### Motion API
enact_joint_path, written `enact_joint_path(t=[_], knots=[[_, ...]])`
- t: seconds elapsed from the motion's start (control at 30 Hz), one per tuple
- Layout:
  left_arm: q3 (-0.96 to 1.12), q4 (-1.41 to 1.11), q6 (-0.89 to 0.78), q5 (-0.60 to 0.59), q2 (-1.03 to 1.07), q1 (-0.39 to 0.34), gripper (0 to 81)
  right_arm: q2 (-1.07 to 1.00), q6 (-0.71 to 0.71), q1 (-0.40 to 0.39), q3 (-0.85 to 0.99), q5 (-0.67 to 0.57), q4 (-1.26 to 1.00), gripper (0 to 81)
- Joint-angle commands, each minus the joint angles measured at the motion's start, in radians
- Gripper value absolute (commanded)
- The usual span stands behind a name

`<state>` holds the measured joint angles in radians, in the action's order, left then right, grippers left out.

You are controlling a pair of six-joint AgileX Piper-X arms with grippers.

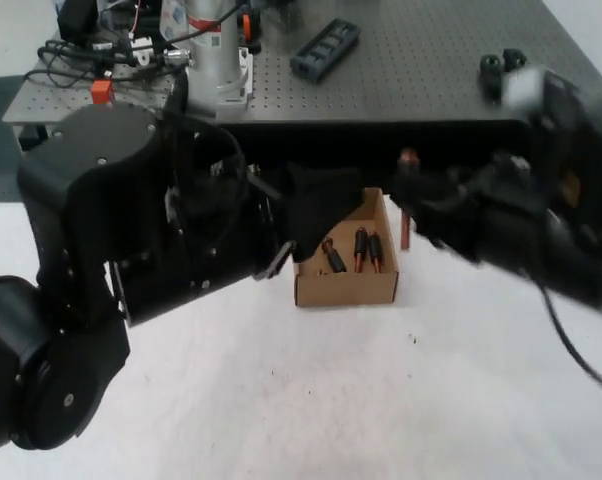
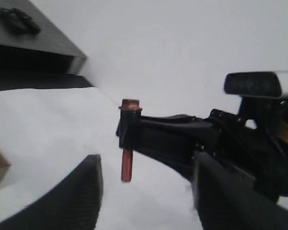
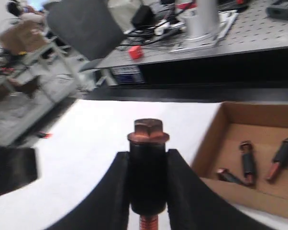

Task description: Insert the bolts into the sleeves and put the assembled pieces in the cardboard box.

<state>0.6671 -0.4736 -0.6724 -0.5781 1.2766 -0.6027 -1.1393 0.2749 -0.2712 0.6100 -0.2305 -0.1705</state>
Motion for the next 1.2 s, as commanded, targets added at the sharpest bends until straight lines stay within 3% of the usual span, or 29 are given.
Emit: enact_joint_path(t=[0.0,0.13,0.3,0.53,0.6,0.7,0.77,0.97,1.17], knots=[[0.005,0.134,0.133,0.254,-0.001,0.002,28.9,-0.242,-0.144,0.035,0.197,0.085,0.107,2.0],[0.005,0.234,0.189,0.283,-0.001,0.002,0.8,-0.503,-0.201,0.037,0.419,0.125,0.211,2.0],[0.005,0.336,0.218,0.295,-0.012,0.002,0.7,-0.766,-0.215,0.037,0.661,0.171,0.315,2.0],[0.005,0.611,0.344,0.501,-0.132,0.002,0.7,-0.952,-0.200,0.037,0.825,0.172,0.399,0.4],[0.002,0.684,0.369,0.521,-0.171,0.002,0.7,-0.969,-0.200,0.037,0.829,0.168,0.407,7.4],[-0.053,0.704,0.382,0.544,-0.245,0.002,0.7,-0.969,-0.200,0.039,0.829,0.168,0.430,30.5],[-0.118,0.704,0.363,0.564,-0.312,0.002,0.7,-0.948,-0.192,0.038,0.829,0.168,0.441,38.9],[-0.309,0.704,0.246,0.578,-0.543,0.002,0.7,-0.723,-0.187,0.038,0.690,0.124,0.418,22.5],[-0.416,0.751,0.246,0.605,-0.735,0.002,0.7,-0.321,-0.197,0.038,0.236,0.123,0.309,5.2]])
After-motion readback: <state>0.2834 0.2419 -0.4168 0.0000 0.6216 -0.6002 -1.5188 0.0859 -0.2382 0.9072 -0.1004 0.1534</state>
